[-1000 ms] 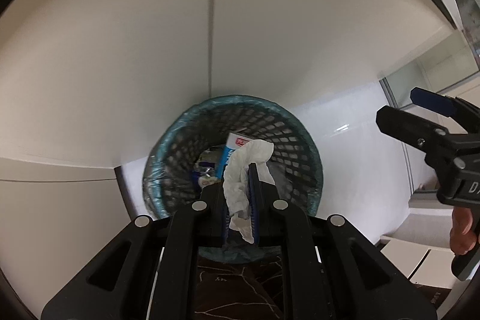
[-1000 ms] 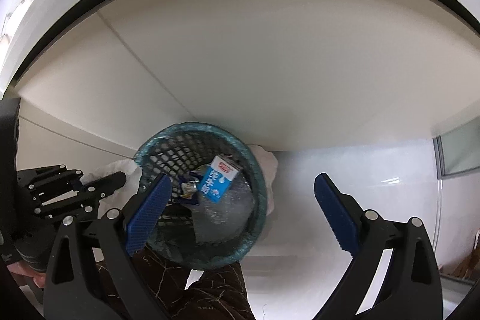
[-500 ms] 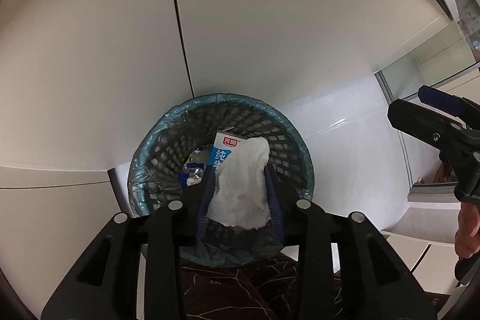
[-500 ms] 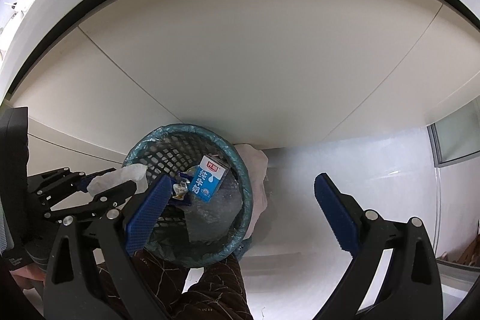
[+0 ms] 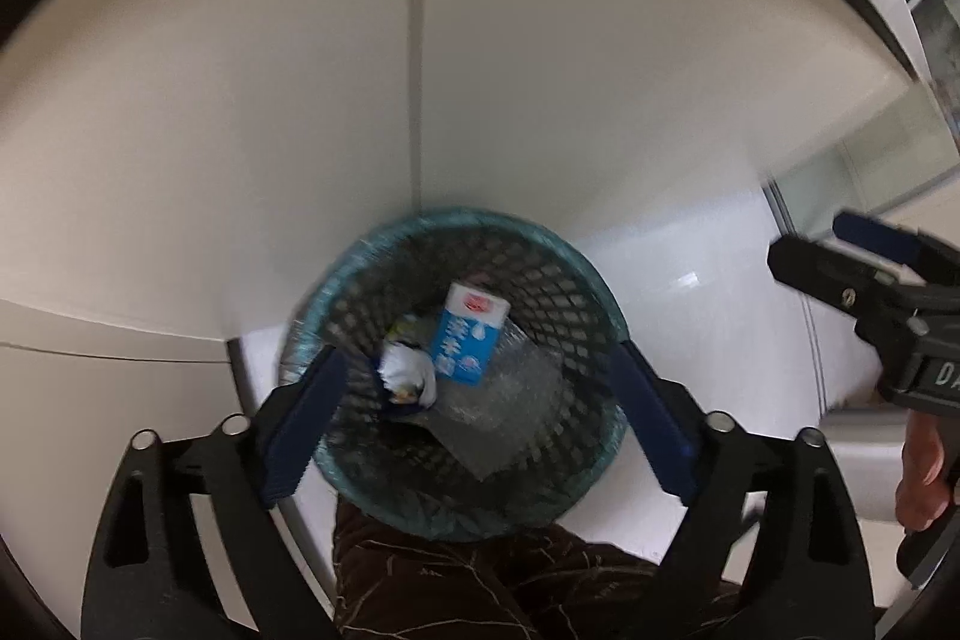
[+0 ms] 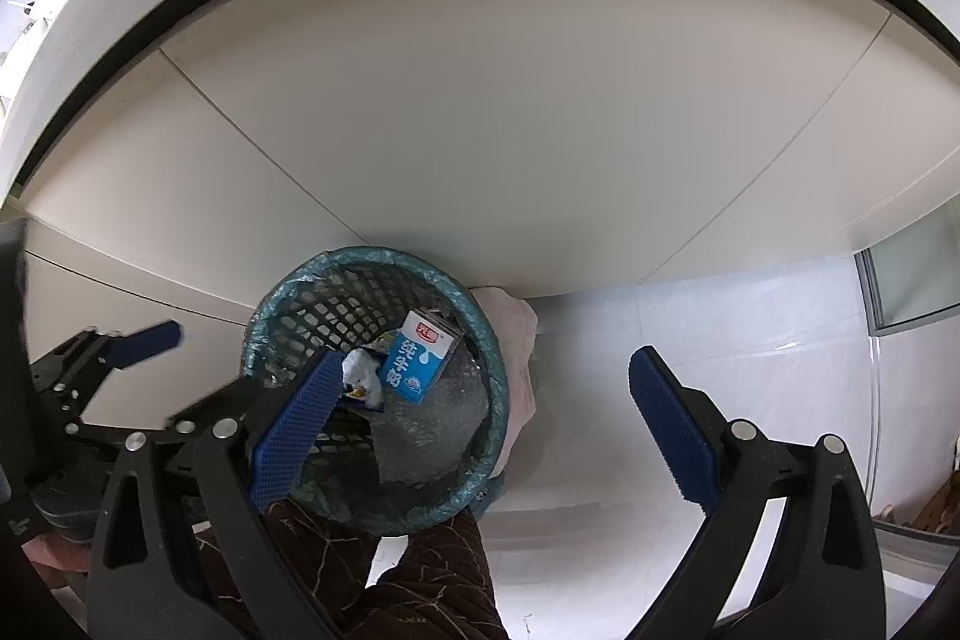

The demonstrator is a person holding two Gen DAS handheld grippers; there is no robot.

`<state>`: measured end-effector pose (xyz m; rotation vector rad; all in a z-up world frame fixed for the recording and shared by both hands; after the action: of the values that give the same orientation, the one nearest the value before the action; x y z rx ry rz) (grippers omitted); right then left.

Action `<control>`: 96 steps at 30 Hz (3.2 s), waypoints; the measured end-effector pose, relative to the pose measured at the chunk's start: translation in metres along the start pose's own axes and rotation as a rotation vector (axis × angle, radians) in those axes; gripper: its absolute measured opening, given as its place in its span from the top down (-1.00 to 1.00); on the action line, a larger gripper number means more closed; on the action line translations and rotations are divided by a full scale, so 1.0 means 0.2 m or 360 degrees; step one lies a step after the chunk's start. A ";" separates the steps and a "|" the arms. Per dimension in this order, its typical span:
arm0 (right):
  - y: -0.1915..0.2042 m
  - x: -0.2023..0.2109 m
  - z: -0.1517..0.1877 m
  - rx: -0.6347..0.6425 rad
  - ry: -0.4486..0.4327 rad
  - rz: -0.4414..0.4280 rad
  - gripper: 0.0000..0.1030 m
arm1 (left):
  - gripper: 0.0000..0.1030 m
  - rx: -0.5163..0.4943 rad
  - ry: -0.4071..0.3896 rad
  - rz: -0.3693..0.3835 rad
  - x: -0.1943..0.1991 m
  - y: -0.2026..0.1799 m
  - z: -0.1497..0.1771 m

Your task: Collect trash

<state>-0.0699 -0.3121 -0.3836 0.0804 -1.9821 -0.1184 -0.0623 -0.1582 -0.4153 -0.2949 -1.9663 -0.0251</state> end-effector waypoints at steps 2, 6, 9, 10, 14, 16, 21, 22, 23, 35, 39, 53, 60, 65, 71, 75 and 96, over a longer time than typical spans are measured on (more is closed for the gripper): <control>0.02 0.04 -0.03 -0.0006 -0.0020 -0.0015 -0.85 | -0.83 0.0033 -0.0047 -0.0019 0.08 0.03 -0.03; 0.08 0.17 -0.13 0.0013 -0.0098 -0.0040 -0.85 | -0.88 0.0123 -0.0136 -0.0067 0.29 0.12 -0.11; 0.13 0.32 -0.23 0.0043 -0.0196 -0.0013 -0.85 | -0.88 0.0221 -0.0179 -0.0076 0.45 0.19 -0.18; 0.15 0.38 -0.26 0.0050 -0.0226 -0.0017 -0.85 | -0.88 0.0247 -0.0205 -0.0094 0.52 0.22 -0.20; 0.22 0.61 -0.39 0.0086 -0.0323 -0.0032 -0.85 | -0.88 0.0324 -0.0264 -0.0147 0.75 0.28 -0.29; 0.26 0.72 -0.44 0.0103 -0.0351 -0.0047 -0.85 | -0.88 0.0347 -0.0279 -0.0168 0.85 0.31 -0.33; 0.32 0.94 -0.53 0.0082 -0.0352 -0.0042 -0.85 | -0.88 0.0343 -0.0324 -0.0193 1.10 0.32 -0.41; 0.32 0.97 -0.54 0.0071 -0.0339 -0.0046 -0.85 | -0.88 0.0333 -0.0322 -0.0214 1.13 0.33 -0.42; 0.33 1.00 -0.54 0.0066 -0.0327 -0.0045 -0.85 | -0.88 0.0333 -0.0315 -0.0222 1.17 0.32 -0.42; 0.43 1.19 -0.46 0.0172 -0.0265 0.0067 -0.85 | -0.88 0.0306 -0.0287 -0.0213 1.36 0.27 -0.37; 0.43 1.15 -0.42 0.0182 -0.0222 0.0075 -0.85 | -0.87 0.0306 -0.0262 -0.0197 1.32 0.25 -0.33; 0.44 1.10 -0.39 0.0165 -0.0174 0.0065 -0.85 | -0.87 0.0286 -0.0239 -0.0210 1.30 0.25 -0.31; 0.45 1.10 -0.38 0.0164 -0.0163 0.0068 -0.85 | -0.87 0.0284 -0.0241 -0.0224 1.30 0.25 -0.31; 0.46 1.09 -0.38 0.0162 -0.0150 0.0059 -0.85 | -0.87 0.0292 -0.0226 -0.0230 1.30 0.25 -0.31; 0.46 1.09 -0.37 0.0164 -0.0145 0.0049 -0.85 | -0.87 0.0295 -0.0223 -0.0230 1.31 0.26 -0.31; 0.47 1.09 -0.37 0.0163 -0.0149 0.0053 -0.85 | -0.88 0.0302 -0.0219 -0.0228 1.30 0.26 -0.31; 0.49 1.09 -0.38 0.0172 -0.0153 0.0044 -0.85 | -0.88 0.0291 -0.0203 -0.0245 1.32 0.26 -0.31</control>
<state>-0.0891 -0.2429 -0.1426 0.1193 -2.0840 0.0028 -0.0940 -0.0666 -0.1569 -0.0256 -2.0975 0.0750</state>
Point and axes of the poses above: each gripper's, at about its wrist camera, not at the fingertips, and x roughly against the way its jaws point, y to its left, z to its underside, the point moved 8 cm from there along -x, roughly the way its jaws point, and after that the axes turned 7 degrees about -y, right-handed, at the moved point
